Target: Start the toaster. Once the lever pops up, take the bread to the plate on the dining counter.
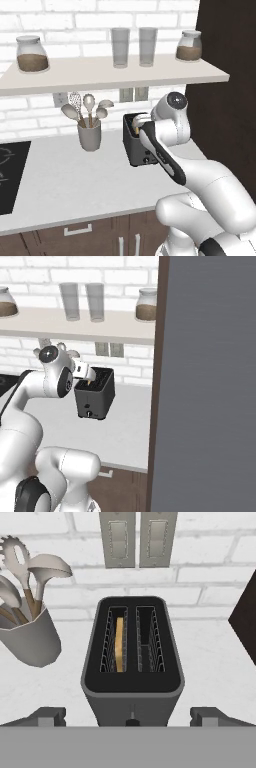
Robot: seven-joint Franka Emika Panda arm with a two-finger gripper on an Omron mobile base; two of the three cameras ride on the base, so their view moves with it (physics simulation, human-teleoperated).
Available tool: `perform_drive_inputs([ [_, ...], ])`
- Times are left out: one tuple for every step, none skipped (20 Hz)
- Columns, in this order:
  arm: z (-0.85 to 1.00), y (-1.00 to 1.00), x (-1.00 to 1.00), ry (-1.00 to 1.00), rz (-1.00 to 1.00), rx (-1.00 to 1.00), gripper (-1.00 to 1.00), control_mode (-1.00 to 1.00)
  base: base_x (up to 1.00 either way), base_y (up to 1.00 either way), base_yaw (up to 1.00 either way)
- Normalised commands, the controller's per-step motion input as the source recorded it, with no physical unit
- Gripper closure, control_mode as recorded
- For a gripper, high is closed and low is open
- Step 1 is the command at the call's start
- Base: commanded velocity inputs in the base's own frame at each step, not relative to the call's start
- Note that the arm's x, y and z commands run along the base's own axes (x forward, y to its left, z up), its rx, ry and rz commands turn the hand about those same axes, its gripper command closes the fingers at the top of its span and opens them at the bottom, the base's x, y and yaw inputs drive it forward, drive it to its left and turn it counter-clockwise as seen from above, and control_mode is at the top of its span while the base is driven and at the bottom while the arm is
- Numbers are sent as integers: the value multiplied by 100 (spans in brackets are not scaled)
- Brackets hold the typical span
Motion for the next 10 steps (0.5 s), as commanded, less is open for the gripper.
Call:
perform_drive_inputs([
  [0, 0, 0, 0, 0, 0, -100, -100, 0, 0, 0],
  [0, 0, 0, 0, 0, 0, -100, -100, 0, 0, 0],
  [0, 0, 0, 0, 0, 0, -100, -100, 0, 0, 0],
  [0, 0, 0, 0, 0, 0, -100, -100, 0, 0, 0],
  [0, 0, 0, 0, 0, 0, -100, -100, 0, 0, 0],
  [0, 0, 0, 0, 0, 0, -100, -100, 0, 0, 0],
  [0, 0, 0, 0, 0, 0, -100, -100, 0, 0, 0],
  [0, 0, 0, 0, 0, 0, -100, -100, 0, 0, 0],
  [0, 0, 0, 0, 0, 0, -100, -100, 0, 0, 0],
  [0, 0, 0, 0, 0, 0, -100, -100, 0, 0, 0],
])
